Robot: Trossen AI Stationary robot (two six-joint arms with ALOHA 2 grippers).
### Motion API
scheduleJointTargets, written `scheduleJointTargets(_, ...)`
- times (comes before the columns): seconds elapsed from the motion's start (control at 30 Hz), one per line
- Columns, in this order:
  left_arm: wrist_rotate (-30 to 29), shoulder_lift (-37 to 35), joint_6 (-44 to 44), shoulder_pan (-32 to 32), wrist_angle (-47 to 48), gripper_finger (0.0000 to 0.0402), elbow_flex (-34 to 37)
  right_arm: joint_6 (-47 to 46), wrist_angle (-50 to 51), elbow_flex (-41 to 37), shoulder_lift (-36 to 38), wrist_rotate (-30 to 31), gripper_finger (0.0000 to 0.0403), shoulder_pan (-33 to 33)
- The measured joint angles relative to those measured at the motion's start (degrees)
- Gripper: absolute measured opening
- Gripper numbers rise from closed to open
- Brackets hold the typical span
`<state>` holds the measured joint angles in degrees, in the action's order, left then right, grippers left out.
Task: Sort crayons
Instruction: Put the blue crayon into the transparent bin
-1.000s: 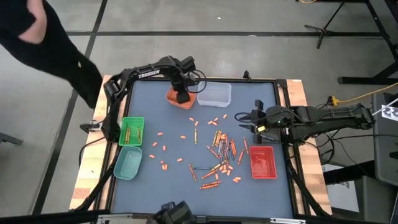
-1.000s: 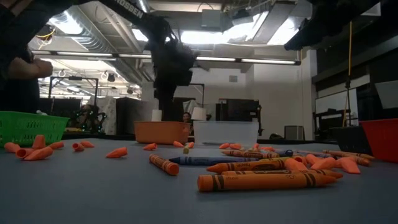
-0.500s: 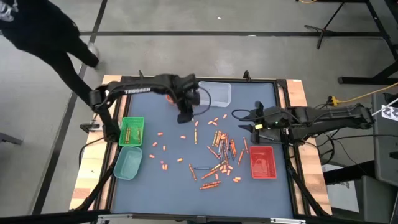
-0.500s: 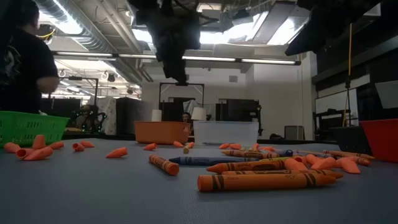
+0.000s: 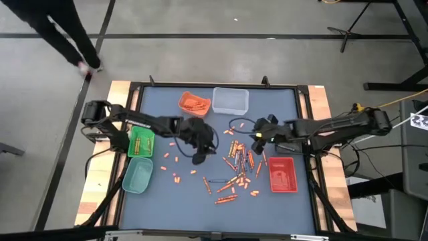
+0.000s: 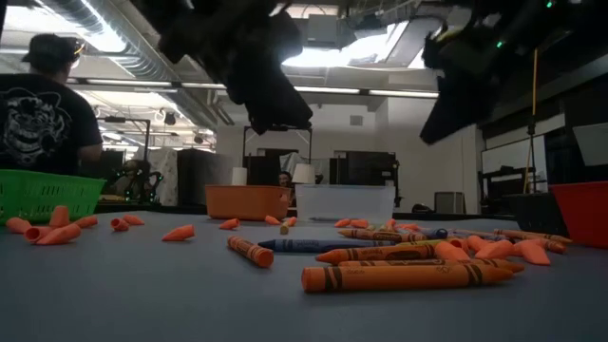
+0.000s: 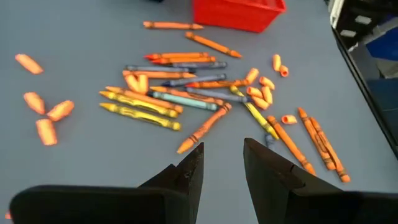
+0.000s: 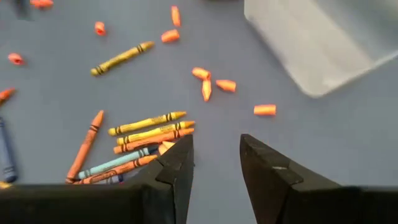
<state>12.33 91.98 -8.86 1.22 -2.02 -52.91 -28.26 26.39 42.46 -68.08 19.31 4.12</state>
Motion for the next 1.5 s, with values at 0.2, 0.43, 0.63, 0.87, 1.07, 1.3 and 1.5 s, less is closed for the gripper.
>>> scheduleJointTargets(0.2,-7.2,0.0,0.0,-4.7,-1.6,0.0099,1.2,-5.8,-0.3,0.0,-8.3,-0.1,0.0129,0.0)
scheduleJointTargets(0.43,-11.8,0.0,0.3,-6.8,-1.6,0.0098,1.2,-8.2,-3.0,0.0,-16.1,-1.5,0.0129,0.0)
scheduleJointTargets(0.63,-11.9,0.0,0.3,-6.9,-1.7,0.0098,1.2,-8.2,-7.8,0.0,-20.4,-6.2,0.0129,0.0)
scheduleJointTargets(0.87,-11.9,0.0,0.2,-6.9,-1.6,0.0098,1.2,-8.2,-8.9,0.1,-23.0,-7.1,0.0129,0.0)
scheduleJointTargets(1.07,-11.9,0.0,0.3,-6.9,-1.6,0.0098,1.2,-8.2,-8.7,0.1,-23.2,-7.0,0.0129,0.0)
scheduleJointTargets(1.3,-11.9,0.0,0.2,-6.9,-1.6,0.0098,1.2,-10.5,-8.4,0.1,-23.2,-8.9,0.0129,0.0)
scheduleJointTargets(1.5,-11.9,0.0,0.3,-6.9,-1.5,0.0098,1.2,-13.5,-7.1,0.1,-23.2,-9.6,0.0129,-0.1)
